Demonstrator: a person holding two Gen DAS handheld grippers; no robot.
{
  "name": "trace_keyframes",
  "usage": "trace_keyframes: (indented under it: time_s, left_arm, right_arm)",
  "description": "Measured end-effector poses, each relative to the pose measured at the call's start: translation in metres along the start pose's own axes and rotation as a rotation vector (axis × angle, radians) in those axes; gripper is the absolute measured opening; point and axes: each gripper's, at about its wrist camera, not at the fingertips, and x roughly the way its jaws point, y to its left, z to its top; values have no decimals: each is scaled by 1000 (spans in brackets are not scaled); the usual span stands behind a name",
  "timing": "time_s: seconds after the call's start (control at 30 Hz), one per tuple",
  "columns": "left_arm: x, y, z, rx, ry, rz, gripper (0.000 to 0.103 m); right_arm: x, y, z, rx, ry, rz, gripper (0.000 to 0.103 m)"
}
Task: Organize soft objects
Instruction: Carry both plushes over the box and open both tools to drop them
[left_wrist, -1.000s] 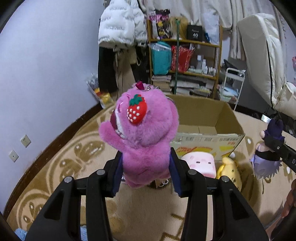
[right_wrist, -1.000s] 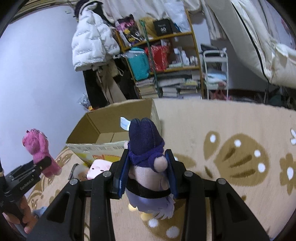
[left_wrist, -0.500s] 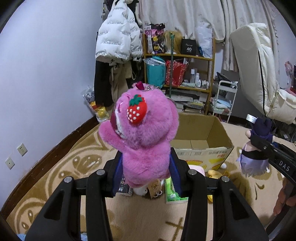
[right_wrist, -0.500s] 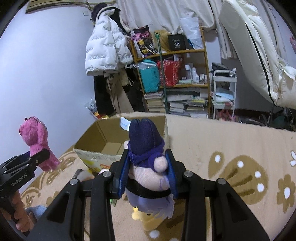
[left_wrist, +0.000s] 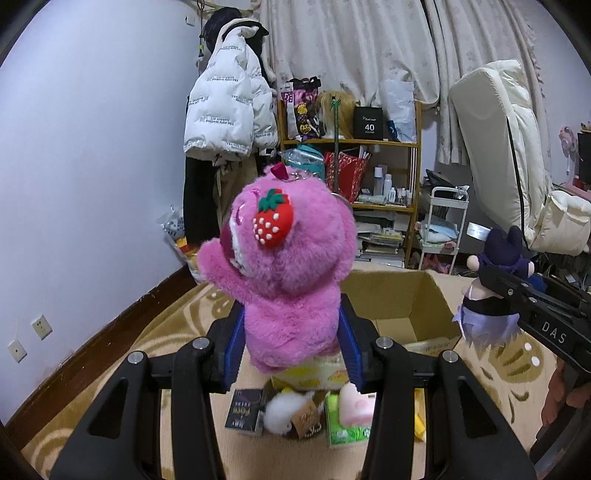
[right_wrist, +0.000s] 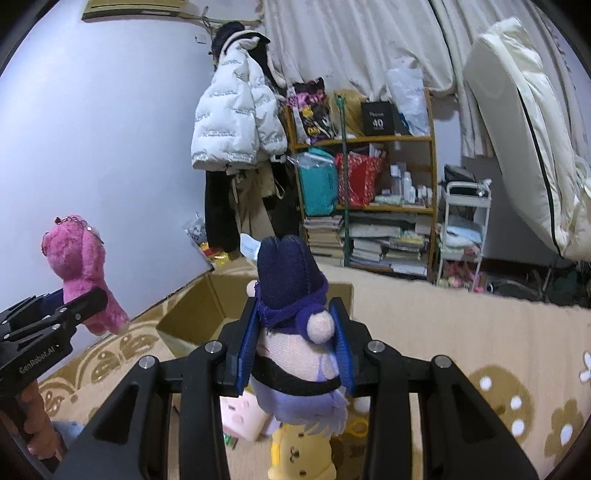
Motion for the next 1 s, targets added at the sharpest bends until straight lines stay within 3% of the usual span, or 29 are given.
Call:
trace_keyframes:
  time_s: [0.37,0.7,1.0]
  left_arm:
    - [43,0,40,11,-18,-9,44]
    - [81,4,33,-18,34,-20,44]
    - [100,-4,23,16,75,-61,44]
  right_arm:
    - [25,3,12,-24,-25,24,39]
    - [56,4,14,-26,-24,30,39]
    - [76,5,1,-38,14,32,40]
